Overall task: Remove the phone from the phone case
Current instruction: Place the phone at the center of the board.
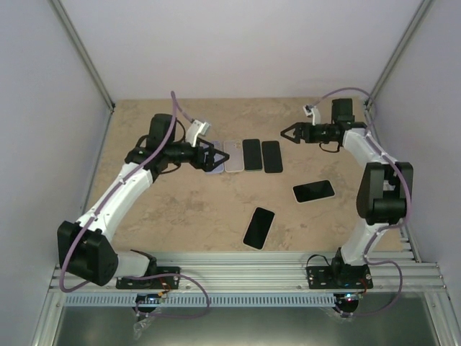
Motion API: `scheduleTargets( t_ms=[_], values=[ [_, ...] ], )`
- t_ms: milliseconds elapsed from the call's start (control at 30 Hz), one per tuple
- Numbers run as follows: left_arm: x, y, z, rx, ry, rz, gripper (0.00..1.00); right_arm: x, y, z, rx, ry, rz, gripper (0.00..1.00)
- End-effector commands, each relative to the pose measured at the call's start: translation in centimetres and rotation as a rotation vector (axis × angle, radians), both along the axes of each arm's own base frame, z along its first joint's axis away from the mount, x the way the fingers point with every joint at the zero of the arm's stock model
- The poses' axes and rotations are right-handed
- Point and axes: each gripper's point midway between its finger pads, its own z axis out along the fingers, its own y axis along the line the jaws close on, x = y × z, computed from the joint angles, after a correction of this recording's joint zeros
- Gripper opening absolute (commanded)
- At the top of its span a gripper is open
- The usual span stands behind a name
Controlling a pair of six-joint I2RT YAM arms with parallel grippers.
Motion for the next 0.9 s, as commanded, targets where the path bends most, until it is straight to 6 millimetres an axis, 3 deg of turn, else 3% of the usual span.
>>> scheduleTargets(
  t_ms=[0, 167, 300, 600, 767, 867],
  values=[
    [-2.3, -0.4, -1.9, 0.165, -0.099, -0.083, 0.99, -1.7, -0.5, 2.2, -0.048, -0.09, 0.019, 0.98],
    [-6.0, -2.4, -3.4, 0.297, -0.216, -0.213, 0.99, -3.0, -1.2, 5.0, -0.092, -0.185, 0.006, 0.98],
    [-9.2, -4.9, -5.8, 0.421, -0.276, -0.318, 0.99, -3.8, -1.5, 6.7, -0.12, -0.258, -0.004, 0.98],
    [-14.8, -10.4, -9.7, 0.611, -0.45, -0.486, 0.99, -5.2, -2.3, 8.6, -0.147, -0.331, -0.045, 0.98],
    [-18.9, -14.3, -12.6, 0.667, -0.519, -0.623, 1.0, -4.4, -7.4, 9.7, -0.064, -0.303, -0.178, 0.98],
    [-19.8, -16.8, -14.0, 0.717, -0.577, -0.66, 0.99, -4.5, -9.9, 9.6, -0.011, -0.276, -0.232, 0.98]
  ],
)
